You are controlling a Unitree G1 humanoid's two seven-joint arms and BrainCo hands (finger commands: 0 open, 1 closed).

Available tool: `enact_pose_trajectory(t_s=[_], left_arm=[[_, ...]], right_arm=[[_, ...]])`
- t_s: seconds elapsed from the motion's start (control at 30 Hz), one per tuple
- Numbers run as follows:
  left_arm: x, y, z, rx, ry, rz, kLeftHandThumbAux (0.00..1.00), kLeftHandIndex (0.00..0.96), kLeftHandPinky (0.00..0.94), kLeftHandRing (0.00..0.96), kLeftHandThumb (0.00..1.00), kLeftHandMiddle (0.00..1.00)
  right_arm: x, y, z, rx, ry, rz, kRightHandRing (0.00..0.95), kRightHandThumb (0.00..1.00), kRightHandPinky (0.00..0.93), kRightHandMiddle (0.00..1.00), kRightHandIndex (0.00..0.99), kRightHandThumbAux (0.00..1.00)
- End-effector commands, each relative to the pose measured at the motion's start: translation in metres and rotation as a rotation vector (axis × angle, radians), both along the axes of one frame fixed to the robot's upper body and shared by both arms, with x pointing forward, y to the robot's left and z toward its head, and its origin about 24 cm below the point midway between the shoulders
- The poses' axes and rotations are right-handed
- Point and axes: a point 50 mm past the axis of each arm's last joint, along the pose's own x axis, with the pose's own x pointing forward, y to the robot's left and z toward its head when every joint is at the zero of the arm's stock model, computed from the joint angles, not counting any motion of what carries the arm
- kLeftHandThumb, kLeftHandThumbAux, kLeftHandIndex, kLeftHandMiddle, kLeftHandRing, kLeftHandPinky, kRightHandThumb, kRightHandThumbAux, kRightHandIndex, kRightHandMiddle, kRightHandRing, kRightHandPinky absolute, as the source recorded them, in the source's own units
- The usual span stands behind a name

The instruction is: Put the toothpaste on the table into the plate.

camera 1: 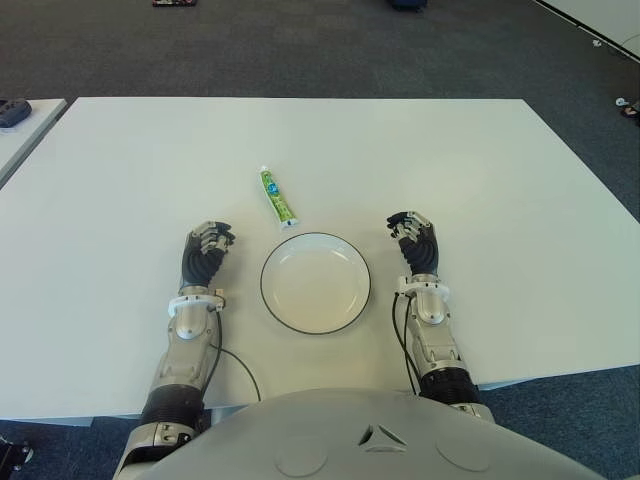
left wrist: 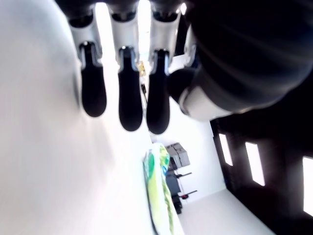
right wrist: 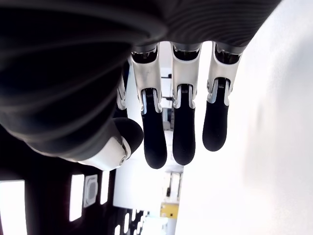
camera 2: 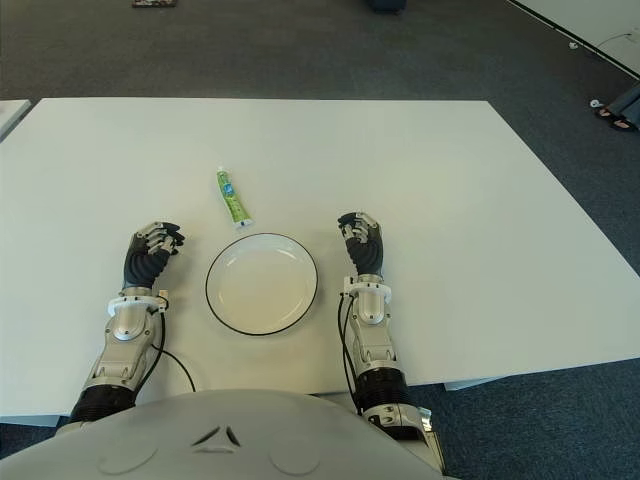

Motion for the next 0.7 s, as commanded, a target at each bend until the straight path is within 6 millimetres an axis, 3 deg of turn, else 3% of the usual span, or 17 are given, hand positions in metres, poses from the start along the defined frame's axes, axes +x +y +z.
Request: enact_pose_trajectory(t_s=[0.03,0.23,0.4,0.7], left_arm=[[0.009,0.0,0.023,0.327,-0.1,0.035,0.724,0.426,0.502,0.497,0.703,0.495],[0.032,0.011,0.05,0.579,-0.191,-0.026,0.724,0.426,0.551,0.553,0.709,0.538],[0.05,0.015,0.059,0.708,-0.213,-0.072,0.691,0.398,0.547,0.563,0.814,0.504],[0.08,0.012,0.063,0.828,-0.187,-0.155,0.679,0.452,0.397,0.421,0.84,0.443]], right_arm=[[-0.001,0.002,-0.002,0.008,0.012,0.0,0.432,0.71,0.447,0.457,0.428,0.732],[0.0,0.004,-0.002,0.009,0.012,0.005,0.431,0.71,0.433,0.457,0.428,0.732],[0.001,0.005,-0.002,0.01,0.014,0.009,0.428,0.71,0.431,0.455,0.428,0.731],[0.001,0.006,-0.004,0.018,0.018,0.01,0.417,0.71,0.416,0.452,0.427,0.732]])
